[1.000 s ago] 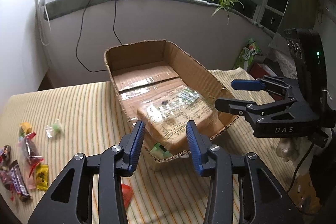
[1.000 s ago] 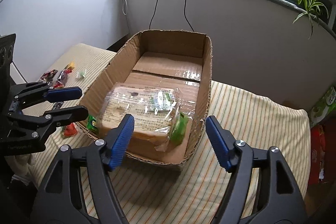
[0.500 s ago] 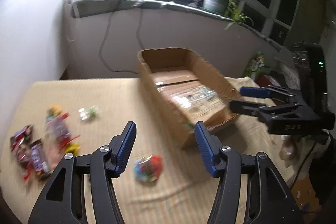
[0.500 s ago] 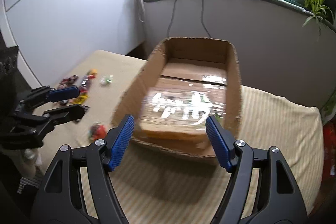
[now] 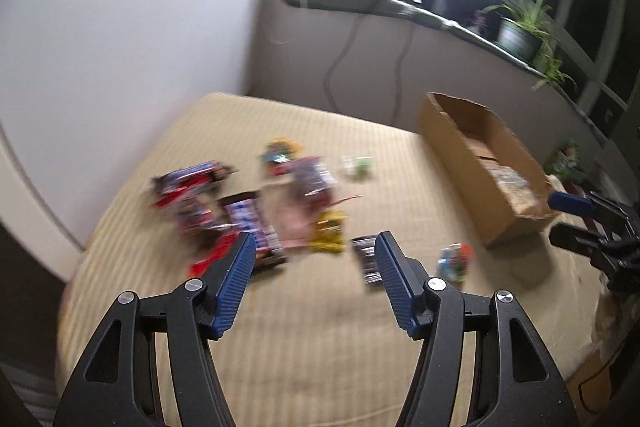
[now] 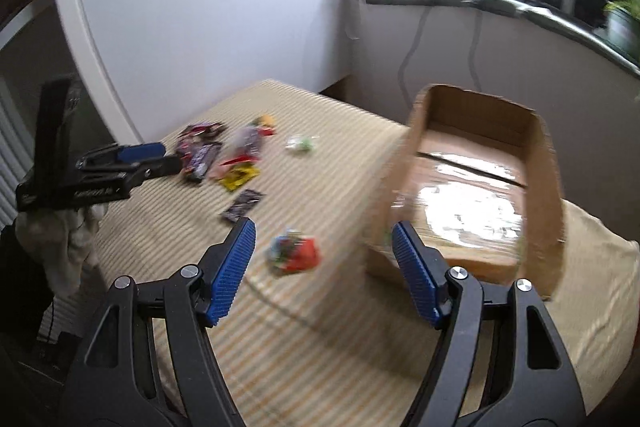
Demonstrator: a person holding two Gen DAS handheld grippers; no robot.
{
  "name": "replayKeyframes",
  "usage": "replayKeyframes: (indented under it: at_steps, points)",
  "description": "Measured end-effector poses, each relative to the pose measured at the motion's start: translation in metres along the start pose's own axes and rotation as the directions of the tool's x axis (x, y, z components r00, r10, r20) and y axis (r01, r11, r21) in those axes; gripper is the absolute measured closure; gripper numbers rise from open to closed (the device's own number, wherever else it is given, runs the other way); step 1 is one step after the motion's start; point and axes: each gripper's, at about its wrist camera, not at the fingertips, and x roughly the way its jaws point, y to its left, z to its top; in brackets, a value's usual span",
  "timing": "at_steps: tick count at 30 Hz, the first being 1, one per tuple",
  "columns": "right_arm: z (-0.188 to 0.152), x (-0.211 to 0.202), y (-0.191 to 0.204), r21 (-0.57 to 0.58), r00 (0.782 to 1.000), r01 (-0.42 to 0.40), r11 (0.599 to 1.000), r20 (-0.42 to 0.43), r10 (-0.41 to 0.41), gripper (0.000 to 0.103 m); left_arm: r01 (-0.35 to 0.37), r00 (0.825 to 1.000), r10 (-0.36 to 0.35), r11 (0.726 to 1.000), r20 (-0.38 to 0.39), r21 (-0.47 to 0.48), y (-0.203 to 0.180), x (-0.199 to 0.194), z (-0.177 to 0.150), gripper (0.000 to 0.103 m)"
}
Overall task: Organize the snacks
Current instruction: 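Move both grippers back to the remaining candies, then grasp the black candy with the right gripper while the left grasps the red chocolate packet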
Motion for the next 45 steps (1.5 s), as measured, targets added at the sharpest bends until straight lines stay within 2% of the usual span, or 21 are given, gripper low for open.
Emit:
replayKeyframes:
  at_steps: [9,15,20,24,27,32,36,41,43,45]
  points:
    - [0.008,0.048,0.055,-0.048,0.994,-0.081,0.996,-0.074,0.077,0.029,-0.051,0.999,0.051,0.995,-0.001,-0.086,0.043,0.003,-0.009,0.042]
    - [0.012,0.088,0.068,0.007,0.985,-0.093,0.996,-0.142,0.093,0.030,-0.062,0.998,0.061,0.991,-0.009,-0.119,0.060,0.017,-0.002,0.042]
    - [0.011,0.116,0.076,0.029,0.978,-0.083,0.996,-0.189,0.087,0.040,-0.060,0.998,0.057,0.986,-0.025,-0.157,0.072,0.035,0.004,0.042]
    - [0.011,0.136,0.076,0.042,0.975,-0.054,0.998,-0.215,0.062,0.047,-0.034,0.999,0.025,0.978,-0.045,-0.207,0.081,0.049,0.005,0.042]
    - [0.010,0.147,0.071,0.071,0.970,-0.034,0.997,-0.238,0.050,0.049,-0.029,0.998,0.016,0.973,-0.056,-0.228,0.085,0.056,0.007,0.042]
    - [0.011,0.158,0.072,0.073,0.969,-0.017,0.997,-0.245,0.034,0.050,-0.043,0.997,0.029,0.974,-0.065,-0.224,0.084,0.062,0.008,0.047]
    - [0.012,0.159,0.079,0.035,0.969,0.000,0.999,-0.246,0.008,0.052,-0.060,0.996,0.045,0.974,-0.071,-0.221,0.086,0.065,0.007,0.059]
    - [0.011,0.162,0.092,-0.049,0.968,0.036,0.998,-0.247,-0.047,0.060,-0.064,0.996,0.050,0.978,-0.072,-0.200,0.086,0.066,0.006,0.066]
    - [0.012,0.162,0.090,-0.060,0.967,0.041,0.997,-0.247,-0.055,0.072,-0.065,0.996,0.052,0.980,-0.072,-0.189,0.085,0.065,0.005,0.068]
    - [0.012,0.160,0.089,-0.067,0.967,0.045,0.997,-0.249,-0.061,0.075,-0.069,0.996,0.057,0.981,-0.069,-0.182,0.084,0.065,0.006,0.068]
